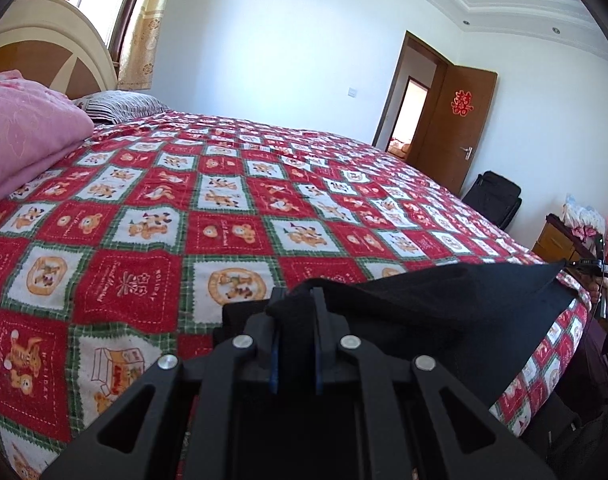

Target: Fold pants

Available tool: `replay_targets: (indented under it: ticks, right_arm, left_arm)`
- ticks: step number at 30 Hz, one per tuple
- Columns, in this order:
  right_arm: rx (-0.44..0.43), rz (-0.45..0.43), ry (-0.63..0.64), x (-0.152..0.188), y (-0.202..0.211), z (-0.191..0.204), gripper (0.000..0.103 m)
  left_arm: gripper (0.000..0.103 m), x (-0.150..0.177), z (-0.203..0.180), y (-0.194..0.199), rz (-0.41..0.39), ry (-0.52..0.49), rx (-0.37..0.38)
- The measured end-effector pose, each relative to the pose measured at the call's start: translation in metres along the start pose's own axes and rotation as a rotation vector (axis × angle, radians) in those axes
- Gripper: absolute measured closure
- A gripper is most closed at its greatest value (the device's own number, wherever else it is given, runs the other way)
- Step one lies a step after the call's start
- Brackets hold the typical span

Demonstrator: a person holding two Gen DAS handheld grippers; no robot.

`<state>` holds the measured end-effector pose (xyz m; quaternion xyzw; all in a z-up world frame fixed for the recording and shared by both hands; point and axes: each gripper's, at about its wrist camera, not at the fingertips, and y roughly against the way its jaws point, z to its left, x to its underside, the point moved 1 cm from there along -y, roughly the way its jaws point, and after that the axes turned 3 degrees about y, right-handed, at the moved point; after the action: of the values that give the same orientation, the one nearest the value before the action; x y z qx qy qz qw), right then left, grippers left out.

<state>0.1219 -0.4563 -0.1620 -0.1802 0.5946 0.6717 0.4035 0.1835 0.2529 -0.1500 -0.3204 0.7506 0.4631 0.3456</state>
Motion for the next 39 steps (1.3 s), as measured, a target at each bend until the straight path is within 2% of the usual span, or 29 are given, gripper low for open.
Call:
replay_targets:
  ticks: [3,6,13,18,20,22,26,28,30,33,36,39]
  right_arm:
    - [-0.004,-0.035,-0.020,-0.007,0.013,-0.003,0.101]
    - [-0.001,-0.030,-0.006,-0.005,0.019,-0.004,0.101]
    - [0.012,0.027,-0.041,0.039,0.023,-0.025,0.101]
    - [0.012,0.054,-0.049,0.062,0.026,-0.034,0.101]
    - [0.005,0.059,-0.036,0.066,0.026,-0.033,0.101]
    - [0.005,0.060,-0.029,0.068,0.029,-0.032,0.101]
    - [0.014,0.063,-0.018,0.069,0.032,-0.032,0.101]
    - [0.016,0.053,-0.038,0.069,0.037,-0.037,0.101]
    - [0.055,0.043,-0.055,0.070,0.043,-0.043,0.101]
    - [0.091,0.026,-0.100,0.070,0.053,-0.054,0.100]
    - [0.098,-0.003,-0.135,0.069,0.065,-0.057,0.100]
    - [0.068,-0.037,-0.117,0.064,0.076,-0.039,0.099]
  left_arm:
    - [0.091,-0.005,0.004,0.006,-0.024,0.018,0.012]
    - [0.091,0.000,0.002,0.011,-0.019,-0.001,0.019]
    - [0.090,0.034,0.008,0.013,0.025,0.020,0.023]
    - [0.089,0.046,0.008,0.013,0.043,0.003,0.005]
    - [0.085,0.049,0.009,0.011,0.053,-0.006,-0.009]
    - [0.075,0.051,0.012,0.013,0.055,-0.005,-0.025]
    - [0.062,0.055,0.017,0.021,0.056,-0.014,-0.054]
    - [0.047,0.058,0.022,0.029,0.053,-0.015,-0.073]
    - [0.037,0.062,0.026,0.035,0.049,-0.020,-0.096]
    - [0.029,0.068,0.033,0.043,0.063,-0.037,-0.132]
    - [0.028,0.076,0.037,0.050,0.082,-0.072,-0.168]
    - [0.028,0.083,0.042,0.058,0.096,-0.092,-0.228]
